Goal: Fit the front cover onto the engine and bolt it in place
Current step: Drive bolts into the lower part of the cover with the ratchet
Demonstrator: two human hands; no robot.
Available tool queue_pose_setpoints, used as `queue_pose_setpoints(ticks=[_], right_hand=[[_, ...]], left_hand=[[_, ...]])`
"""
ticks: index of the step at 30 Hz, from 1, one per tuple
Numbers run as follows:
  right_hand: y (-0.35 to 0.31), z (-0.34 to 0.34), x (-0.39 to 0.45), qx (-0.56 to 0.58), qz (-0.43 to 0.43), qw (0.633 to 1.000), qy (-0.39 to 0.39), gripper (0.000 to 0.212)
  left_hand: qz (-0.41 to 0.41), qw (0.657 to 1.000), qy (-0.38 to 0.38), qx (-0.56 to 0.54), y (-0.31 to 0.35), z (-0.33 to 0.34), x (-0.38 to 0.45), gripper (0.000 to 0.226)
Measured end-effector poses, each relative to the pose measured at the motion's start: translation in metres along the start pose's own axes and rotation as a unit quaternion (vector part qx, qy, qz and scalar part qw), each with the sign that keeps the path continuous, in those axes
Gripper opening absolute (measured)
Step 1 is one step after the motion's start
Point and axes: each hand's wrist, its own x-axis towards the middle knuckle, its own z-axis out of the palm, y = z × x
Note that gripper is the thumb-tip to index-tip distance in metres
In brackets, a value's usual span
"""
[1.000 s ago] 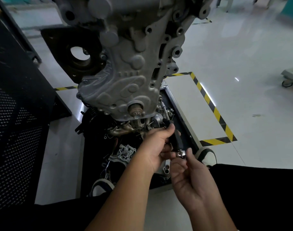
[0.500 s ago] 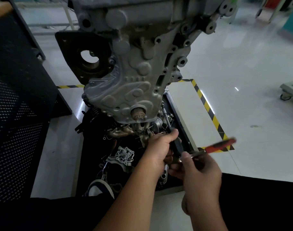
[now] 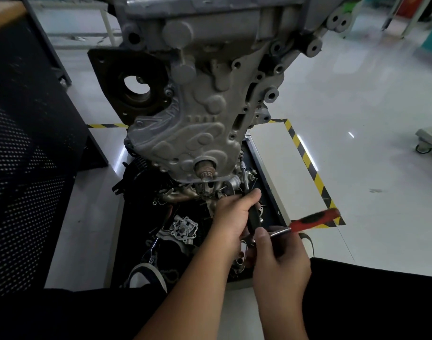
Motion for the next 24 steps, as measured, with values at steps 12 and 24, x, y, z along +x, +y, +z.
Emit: queue_pose_setpoints(ticks=[12, 24], right_hand=[[-0.056, -0.01, 0.029, -0.087, 0.014, 0.991, 0.101, 0.029], [-0.104, 0.059, 0.147, -0.034, 0.125, 0.939, -0.318, 0.014]], left_hand=[[0.009, 1.0, 0.023, -0.007, -0.009, -0.008, 0.004, 0.033], [0.001, 0.998, 0.018, -0.06, -0.013, 0.0, 0.007, 0.028]])
